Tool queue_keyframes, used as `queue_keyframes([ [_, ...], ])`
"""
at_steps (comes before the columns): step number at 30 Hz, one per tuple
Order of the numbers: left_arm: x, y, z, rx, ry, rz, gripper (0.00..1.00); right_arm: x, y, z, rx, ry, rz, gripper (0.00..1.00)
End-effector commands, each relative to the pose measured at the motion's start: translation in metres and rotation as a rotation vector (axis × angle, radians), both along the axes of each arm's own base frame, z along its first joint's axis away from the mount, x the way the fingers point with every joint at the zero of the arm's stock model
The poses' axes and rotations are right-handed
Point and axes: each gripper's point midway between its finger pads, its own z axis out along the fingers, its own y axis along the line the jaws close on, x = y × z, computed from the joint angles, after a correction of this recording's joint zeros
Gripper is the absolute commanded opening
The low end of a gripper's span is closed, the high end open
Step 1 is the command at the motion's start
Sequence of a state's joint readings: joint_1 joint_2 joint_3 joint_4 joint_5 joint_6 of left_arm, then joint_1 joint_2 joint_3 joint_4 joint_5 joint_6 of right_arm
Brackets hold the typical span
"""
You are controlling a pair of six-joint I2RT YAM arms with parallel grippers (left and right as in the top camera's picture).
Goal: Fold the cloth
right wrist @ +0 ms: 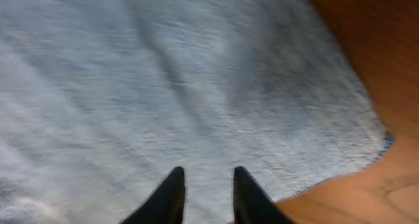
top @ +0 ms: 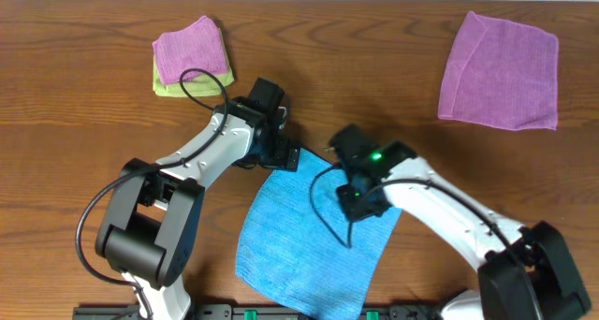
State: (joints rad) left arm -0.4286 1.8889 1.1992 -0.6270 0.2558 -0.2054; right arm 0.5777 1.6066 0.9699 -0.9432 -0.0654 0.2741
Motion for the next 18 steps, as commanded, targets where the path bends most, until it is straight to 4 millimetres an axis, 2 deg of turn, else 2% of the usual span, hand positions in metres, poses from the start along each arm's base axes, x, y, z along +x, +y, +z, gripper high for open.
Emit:
queue_keyframes([
  [1,-0.006,0.0,-0.005,0.006,0.021,-0.031,0.97,-0.03,-0.016,-0.019,0.026,0.114,-0.044,0.06],
  [3,-0.01,0.002,-0.005,0.013,0.037,-0.031,0.97,-0.041,-0.02,-0.026,0.029,0.156,-0.088,0.04],
  [7,-0.013,0.003,-0.005,0.019,0.05,-0.031,0.94,-0.032,-0.016,-0.028,0.049,0.116,-0.089,0.02],
  [8,-0.013,0.003,-0.005,0.018,0.05,-0.031,0.92,-0.03,-0.015,-0.029,0.054,0.107,-0.088,0.03],
  [10,-0.015,0.001,-0.005,0.008,0.057,-0.033,0.78,-0.027,-0.013,-0.029,0.063,0.094,-0.088,0.03],
  [12,-0.016,-0.001,-0.002,-0.005,0.064,-0.035,0.77,-0.024,-0.012,-0.03,0.065,0.081,-0.087,0.04],
  [18,0.007,-0.01,0.039,-0.031,-0.032,-0.082,0.8,-0.022,-0.023,-0.043,0.022,0.036,-0.108,0.04],
])
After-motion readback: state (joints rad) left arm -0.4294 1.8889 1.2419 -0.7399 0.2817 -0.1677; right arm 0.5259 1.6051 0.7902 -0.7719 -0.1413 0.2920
